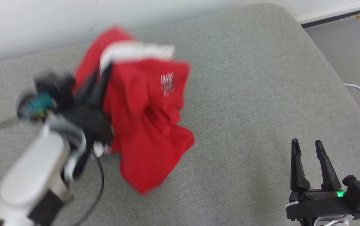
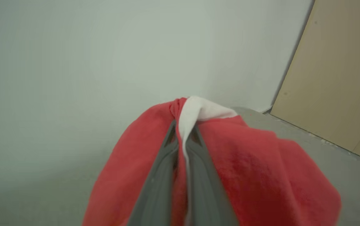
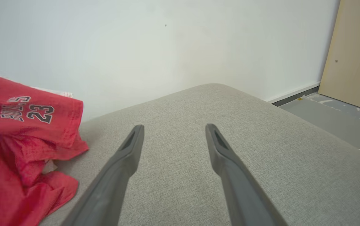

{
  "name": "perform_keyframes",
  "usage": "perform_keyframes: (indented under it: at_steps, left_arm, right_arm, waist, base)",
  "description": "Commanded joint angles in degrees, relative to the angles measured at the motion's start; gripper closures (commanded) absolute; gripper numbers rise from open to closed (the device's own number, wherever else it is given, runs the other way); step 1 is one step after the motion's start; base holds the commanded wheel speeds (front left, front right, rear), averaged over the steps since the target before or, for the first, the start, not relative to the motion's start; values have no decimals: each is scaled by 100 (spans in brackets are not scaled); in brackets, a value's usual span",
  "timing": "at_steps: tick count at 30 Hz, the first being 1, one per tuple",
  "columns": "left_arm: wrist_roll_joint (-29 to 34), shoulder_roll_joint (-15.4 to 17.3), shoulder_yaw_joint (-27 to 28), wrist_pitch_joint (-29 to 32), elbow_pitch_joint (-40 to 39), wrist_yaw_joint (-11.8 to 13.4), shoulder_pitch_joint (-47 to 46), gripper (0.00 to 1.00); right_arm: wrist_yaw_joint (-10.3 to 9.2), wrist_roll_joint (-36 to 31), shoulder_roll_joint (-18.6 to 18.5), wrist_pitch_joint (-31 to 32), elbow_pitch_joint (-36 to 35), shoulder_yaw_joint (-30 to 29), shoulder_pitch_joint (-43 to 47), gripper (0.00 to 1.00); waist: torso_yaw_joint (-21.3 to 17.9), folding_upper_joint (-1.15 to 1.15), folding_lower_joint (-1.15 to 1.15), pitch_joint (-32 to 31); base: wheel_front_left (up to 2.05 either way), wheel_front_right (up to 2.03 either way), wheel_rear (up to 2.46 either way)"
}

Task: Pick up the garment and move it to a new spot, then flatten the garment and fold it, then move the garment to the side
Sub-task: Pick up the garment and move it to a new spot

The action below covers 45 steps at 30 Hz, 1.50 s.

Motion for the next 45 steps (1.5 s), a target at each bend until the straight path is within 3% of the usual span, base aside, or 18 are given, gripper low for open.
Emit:
perform_keyframes:
  at_steps: [1,9,11,22,28,37,45]
  left_arm:
    - [-58,-71,-91,-95,231,-31,335,100]
    - [-44,-391,-434,-354,1401,-275,795,100]
    - [-29,-526,-421,-543,1499,-343,677,0]
    - [507,-652,-38,-895,803,-285,650,0]
    - [979,-463,620,-902,-82,-121,1275,0]
    - [1601,-261,1766,-902,-969,-108,2536,0]
    - [1992,-535,2796,-903,-1507,-8,3725,0]
  right_arm:
    - [17,-2,-8,-5,-13,13,-31,0]
    - [17,-117,-10,-4,12,44,-95,0]
    - [17,-147,-9,-5,11,19,-87,0]
    - [17,-346,-9,-5,89,-148,87,0]
    - [17,-440,-9,-5,58,-212,143,0]
    - [17,-562,-9,-4,111,-285,277,0]
    - [17,-607,-9,-5,115,-353,407,0]
  waist:
    - [-55,0,0,55]
    - [88,0,0,54]
    - [194,0,0,1]
    - [889,0,0,-469]
    - [1257,0,0,-645]
    - [1652,0,0,-931]
    - [1865,0,0,-1143]
  base:
    - [0,0,0]
    - [0,0,0]
    - [0,0,0]
    - [0,0,0]
    - [0,0,0]
    - [0,0,0]
    - [0,0,0]
